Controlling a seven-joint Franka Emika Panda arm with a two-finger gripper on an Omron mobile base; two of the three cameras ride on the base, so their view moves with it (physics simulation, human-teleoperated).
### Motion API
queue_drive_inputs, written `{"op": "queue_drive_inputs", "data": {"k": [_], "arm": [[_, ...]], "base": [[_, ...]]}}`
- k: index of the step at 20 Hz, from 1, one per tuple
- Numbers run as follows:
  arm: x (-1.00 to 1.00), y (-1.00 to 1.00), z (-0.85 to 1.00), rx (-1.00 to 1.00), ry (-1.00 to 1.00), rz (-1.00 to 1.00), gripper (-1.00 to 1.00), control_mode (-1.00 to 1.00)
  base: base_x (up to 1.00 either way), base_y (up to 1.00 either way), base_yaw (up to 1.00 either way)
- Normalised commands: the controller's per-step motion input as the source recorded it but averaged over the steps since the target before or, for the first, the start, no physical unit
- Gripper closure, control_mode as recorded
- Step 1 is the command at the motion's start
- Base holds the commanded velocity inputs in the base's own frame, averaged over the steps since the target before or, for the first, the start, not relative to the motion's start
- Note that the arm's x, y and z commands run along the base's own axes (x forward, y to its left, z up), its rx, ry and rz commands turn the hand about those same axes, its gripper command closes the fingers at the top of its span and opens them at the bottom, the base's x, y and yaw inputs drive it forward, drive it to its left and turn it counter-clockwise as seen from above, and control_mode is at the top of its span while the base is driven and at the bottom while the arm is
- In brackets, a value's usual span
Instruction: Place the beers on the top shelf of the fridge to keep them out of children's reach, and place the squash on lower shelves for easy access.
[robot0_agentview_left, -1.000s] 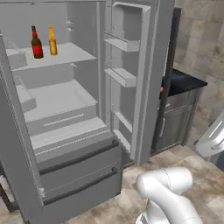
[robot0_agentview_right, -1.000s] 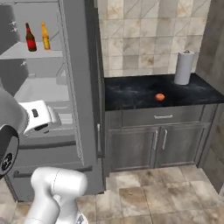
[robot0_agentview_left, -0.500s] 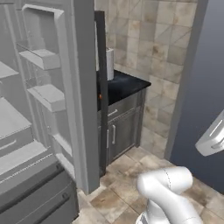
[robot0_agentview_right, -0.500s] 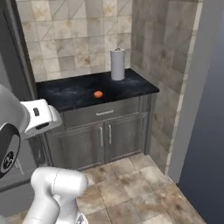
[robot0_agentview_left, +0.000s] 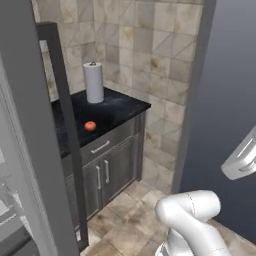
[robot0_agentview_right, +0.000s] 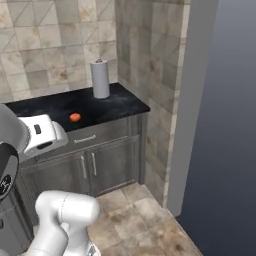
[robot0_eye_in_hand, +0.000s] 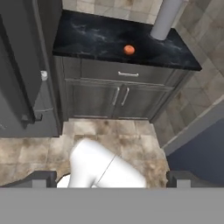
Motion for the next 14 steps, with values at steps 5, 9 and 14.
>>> {"op": "queue_drive_inputs", "data": {"k": [5, 9, 14], "arm": [[0.00, 0.00, 0.00, 0.00, 0.00, 0.00, -1.00, 1.00], [0.00, 0.00, 0.00, 0.00, 0.00, 0.00, -1.00, 1.00], [0.00, 0.00, 0.00, 0.00, 0.00, 0.00, -1.00, 1.00]], "base": [[1.00, -0.01, 0.08], [1.00, 0.00, 0.16], [0.88, 0.00, 0.18]]}}
